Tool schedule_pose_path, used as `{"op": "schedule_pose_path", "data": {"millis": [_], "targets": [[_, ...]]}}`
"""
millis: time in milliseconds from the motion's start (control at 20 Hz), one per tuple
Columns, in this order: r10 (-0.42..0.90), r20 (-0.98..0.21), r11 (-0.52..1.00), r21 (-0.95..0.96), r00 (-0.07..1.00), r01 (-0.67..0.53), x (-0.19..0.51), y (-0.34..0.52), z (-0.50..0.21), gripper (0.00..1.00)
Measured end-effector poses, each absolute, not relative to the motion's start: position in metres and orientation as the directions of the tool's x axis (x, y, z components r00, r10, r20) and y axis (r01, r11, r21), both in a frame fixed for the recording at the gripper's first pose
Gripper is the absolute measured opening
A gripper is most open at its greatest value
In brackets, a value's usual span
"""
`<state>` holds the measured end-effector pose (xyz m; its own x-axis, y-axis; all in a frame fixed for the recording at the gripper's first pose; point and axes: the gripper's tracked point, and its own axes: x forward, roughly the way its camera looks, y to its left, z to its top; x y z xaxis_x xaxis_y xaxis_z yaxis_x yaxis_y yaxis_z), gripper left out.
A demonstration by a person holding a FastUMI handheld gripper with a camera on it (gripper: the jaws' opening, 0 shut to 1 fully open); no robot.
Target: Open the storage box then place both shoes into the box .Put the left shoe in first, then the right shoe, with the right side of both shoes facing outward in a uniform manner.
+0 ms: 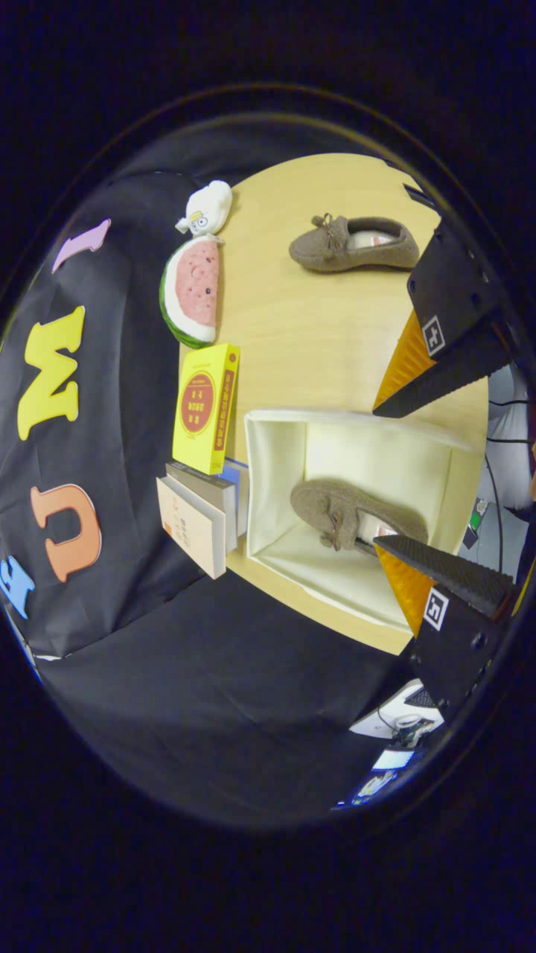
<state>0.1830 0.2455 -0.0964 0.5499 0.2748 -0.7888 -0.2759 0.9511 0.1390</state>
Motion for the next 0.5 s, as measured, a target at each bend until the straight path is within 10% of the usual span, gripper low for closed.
{"op": "schedule_pose_path", "data": {"millis": [500], "targets": [[0.116,-0.772,0.988,0.028,0.624,-0.149,0.204,0.099,-0.083,0.96]]}}
